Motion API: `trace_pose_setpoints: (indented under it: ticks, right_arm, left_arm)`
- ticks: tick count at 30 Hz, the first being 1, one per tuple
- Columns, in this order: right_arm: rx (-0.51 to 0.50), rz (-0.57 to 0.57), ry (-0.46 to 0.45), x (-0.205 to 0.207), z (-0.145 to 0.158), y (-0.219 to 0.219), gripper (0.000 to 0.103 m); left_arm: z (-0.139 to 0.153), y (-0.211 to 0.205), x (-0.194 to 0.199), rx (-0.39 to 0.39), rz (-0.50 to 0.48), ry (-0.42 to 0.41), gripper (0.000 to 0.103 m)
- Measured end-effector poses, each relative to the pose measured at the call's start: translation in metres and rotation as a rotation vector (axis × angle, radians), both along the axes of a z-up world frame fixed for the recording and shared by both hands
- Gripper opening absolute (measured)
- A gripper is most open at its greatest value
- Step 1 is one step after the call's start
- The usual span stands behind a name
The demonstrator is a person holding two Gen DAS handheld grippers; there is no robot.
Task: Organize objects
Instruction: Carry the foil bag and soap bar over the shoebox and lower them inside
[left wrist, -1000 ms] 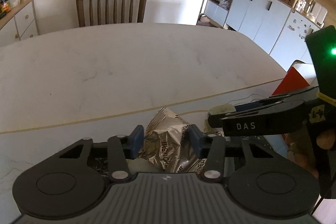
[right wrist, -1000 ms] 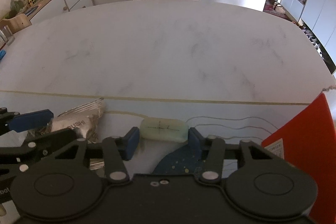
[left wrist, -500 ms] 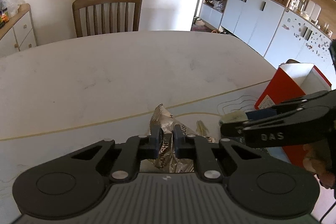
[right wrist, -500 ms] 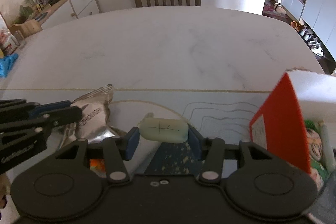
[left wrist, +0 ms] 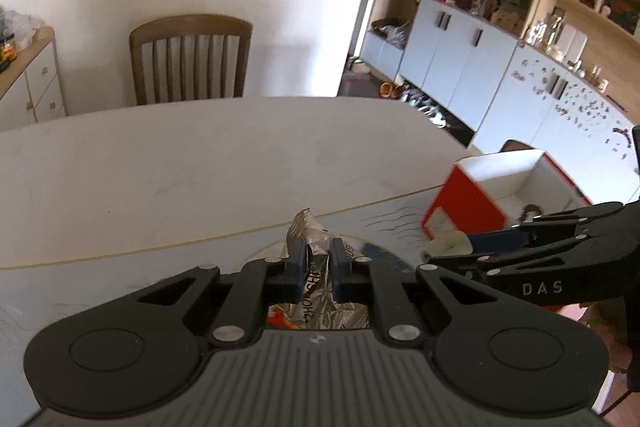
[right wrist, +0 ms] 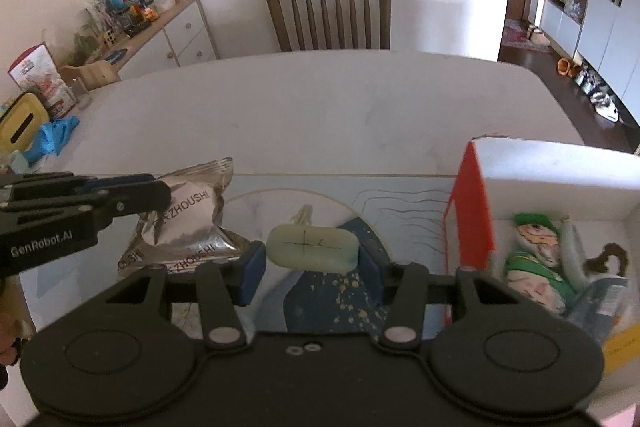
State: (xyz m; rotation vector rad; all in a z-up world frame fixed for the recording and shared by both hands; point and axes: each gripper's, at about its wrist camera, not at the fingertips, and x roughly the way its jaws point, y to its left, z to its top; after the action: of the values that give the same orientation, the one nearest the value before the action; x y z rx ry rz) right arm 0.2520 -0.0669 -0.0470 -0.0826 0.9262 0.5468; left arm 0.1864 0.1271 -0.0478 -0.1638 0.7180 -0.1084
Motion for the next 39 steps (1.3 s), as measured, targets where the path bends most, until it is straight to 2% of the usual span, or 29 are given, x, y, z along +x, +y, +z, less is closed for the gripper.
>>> trace_pose_setpoints:
  ticks: [12, 25, 39]
  right_arm:
    - [0.016, -0.018, -0.052, -0.029, 0.027, -0.055, 0.049]
    - [0.005, -0.099, -0.066, -0.025, 0.026, -0.146, 0.049]
    - [-0.028, -0.205, -0.078, 0.022, 0.016, -0.243, 0.049]
  left_arm:
    - [0.04, -0.066, -0.02, -0.003, -0.089, -0.061, 0.012]
    - [0.04, -0.157, 0.006, 0.003, -0.167, -0.065, 0.012]
    - [0.021, -0.237, 0.046, 0.027, -0.224, -0.016, 0.012]
